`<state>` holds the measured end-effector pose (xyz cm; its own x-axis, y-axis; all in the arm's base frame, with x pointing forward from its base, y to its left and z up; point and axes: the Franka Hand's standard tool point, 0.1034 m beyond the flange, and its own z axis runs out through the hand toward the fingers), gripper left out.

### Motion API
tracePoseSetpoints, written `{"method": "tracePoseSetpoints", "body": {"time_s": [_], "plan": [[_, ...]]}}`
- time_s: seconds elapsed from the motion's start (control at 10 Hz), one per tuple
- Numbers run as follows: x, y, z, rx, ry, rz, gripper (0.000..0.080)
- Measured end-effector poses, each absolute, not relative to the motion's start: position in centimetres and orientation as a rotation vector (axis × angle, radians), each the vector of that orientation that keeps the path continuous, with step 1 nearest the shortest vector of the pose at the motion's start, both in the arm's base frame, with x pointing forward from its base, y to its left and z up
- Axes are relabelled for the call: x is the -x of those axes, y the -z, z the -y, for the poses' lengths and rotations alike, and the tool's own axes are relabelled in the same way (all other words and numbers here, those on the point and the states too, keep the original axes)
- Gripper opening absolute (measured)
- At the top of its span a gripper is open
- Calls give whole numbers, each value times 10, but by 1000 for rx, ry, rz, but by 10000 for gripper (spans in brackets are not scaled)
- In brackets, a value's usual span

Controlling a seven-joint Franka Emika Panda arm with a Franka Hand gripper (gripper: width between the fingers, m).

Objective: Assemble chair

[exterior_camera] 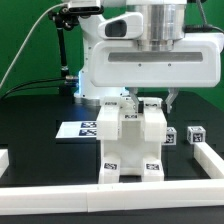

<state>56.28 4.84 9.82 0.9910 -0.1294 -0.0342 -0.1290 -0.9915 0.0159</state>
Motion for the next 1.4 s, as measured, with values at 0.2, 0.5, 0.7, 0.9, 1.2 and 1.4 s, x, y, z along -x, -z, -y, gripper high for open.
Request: {"method": "tracePoseSetpoints", "body": {"time_s": [0.2,0.5,0.7,0.9,1.2,1.4], "plan": [[-567,-98,-47,-3122,27,196,284],[-570,-98,-46,-3122,1,186,459],[-571,-98,-43,-3122,1,175,637],[-572,-98,-38,-3122,-14,151,647],[-574,-102,-39,-3124,-16,151,649],[-574,-107,-40,-3127,-12,150,649]]}}
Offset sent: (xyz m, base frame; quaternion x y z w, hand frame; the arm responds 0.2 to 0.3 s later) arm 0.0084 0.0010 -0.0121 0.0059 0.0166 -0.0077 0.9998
